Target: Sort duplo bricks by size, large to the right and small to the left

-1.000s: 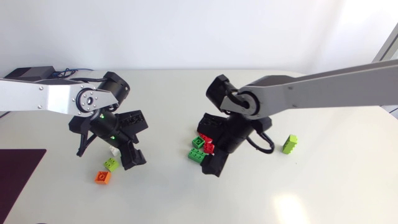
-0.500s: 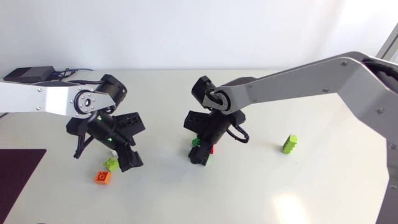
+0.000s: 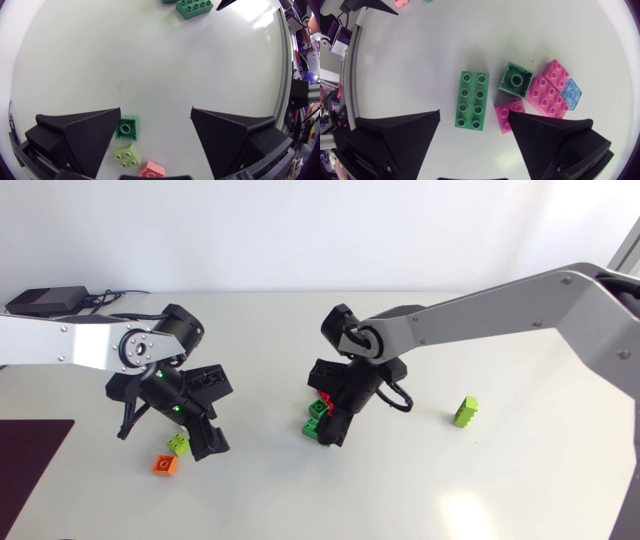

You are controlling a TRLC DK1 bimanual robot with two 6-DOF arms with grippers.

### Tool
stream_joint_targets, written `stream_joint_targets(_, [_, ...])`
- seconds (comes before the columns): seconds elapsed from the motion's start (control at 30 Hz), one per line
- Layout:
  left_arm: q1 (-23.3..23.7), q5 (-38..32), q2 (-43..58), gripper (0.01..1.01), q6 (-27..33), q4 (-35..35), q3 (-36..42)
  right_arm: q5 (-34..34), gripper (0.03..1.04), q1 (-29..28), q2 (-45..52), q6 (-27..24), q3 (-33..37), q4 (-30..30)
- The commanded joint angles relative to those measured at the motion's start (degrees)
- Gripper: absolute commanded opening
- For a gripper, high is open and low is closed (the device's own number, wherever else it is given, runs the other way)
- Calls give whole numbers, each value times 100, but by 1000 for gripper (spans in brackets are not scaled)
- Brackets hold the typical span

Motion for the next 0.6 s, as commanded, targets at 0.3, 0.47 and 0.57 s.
stream_joint_targets(0.3, [437,41,-108,982,-1037,1115,-71,363,979,305,-380,378,-184,-139])
stream_joint_targets(0.47, [472,41,68,982,-1485,1528,-177,442,979,533,-319,501,-158,-95])
stream_joint_targets(0.57, [472,32,235,982,-1520,1695,-282,468,979,656,-205,554,-88,-77])
